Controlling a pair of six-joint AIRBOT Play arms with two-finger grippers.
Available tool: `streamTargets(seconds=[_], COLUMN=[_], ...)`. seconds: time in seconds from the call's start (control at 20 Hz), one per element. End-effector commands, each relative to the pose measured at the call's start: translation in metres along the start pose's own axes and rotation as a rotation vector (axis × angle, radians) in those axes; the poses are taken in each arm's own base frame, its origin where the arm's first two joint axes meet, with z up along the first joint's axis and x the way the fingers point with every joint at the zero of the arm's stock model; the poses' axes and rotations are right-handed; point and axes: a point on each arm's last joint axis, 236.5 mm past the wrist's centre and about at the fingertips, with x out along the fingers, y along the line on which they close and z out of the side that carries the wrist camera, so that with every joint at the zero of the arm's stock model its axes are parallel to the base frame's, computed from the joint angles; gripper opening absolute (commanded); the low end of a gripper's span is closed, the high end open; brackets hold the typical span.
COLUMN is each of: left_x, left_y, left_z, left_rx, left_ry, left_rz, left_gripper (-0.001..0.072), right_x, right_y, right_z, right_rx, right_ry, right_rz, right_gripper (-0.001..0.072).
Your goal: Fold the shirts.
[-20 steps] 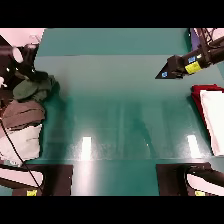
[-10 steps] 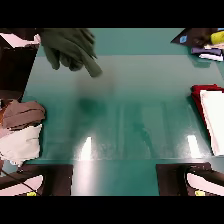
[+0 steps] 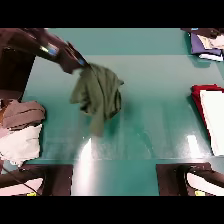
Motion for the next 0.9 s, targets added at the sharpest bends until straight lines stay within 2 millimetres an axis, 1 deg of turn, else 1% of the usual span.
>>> streamTargets(seconds=[0.0,0.05,0.1,0.2,0.25,0.3,0.35,0.45,0.6,0.7,0.75,0.8,0.85], left_x=[0.074,0.082,0.083,0.067,0.058,0.054,0.058,0.079,0.122,0.148,0.161,0.171,0.179], left_y=[0.024,0.032,0.038,0.044,0.044,0.043,0.04,0.027,0.011,-0.009,-0.018,-0.022,-0.021], left_z=[-0.047,-0.055,-0.062,-0.07,-0.08,-0.091,-0.104,-0.124,-0.165,-0.193,-0.202,-0.207,-0.207], left_rx=[-0.216,-0.268,-0.317,-0.358,-0.388,-0.422,-0.448,-0.522,-0.652,-0.7,-0.698,-0.689,-0.672], left_ry=[0.153,0.181,0.199,0.217,0.25,0.291,0.322,0.33,0.299,0.316,0.318,0.311,0.287], left_rz=[-0.076,-0.08,-0.086,-0.106,-0.118,-0.134,-0.146,-0.181,-0.18,-0.197,-0.199,-0.179,-0.153], left_gripper=[0.0561,0.055,0.0553,0.0552,0.0552,0.0552,0.0552,0.0552,0.0553,0.0553,0.0552,0.0553,0.0553], right_x=[0.0,0.0,0.002,0.005,0.007,0.01,0.013,0.019,0.025,0.03,0.032,0.034,0.035], right_y=[-0.001,-0.003,-0.005,-0.01,-0.014,-0.016,-0.019,-0.022,-0.027,-0.031,-0.033,-0.034,-0.036], right_z=[-0.014,-0.019,-0.022,-0.028,-0.03,-0.032,-0.034,-0.038,-0.043,-0.044,-0.044,-0.046,-0.047], right_rx=[0.018,0.024,0.03,0.045,0.055,0.062,0.07,0.083,0.1,0.111,0.117,0.121,0.126], right_ry=[0.022,0.029,0.036,0.049,0.055,0.063,0.067,0.078,0.091,0.088,0.086,0.088,0.092], right_rz=[-0.003,-0.007,-0.012,-0.018,-0.021,-0.023,-0.023,-0.024,-0.026,-0.029,-0.029,-0.03,-0.03], right_gripper=[0.0022,0.0022,0.0022,0.0022,0.0022,0.0022,0.0022,0.0022,0.0022,0.0021,0.0022,0.0022,0.0022])
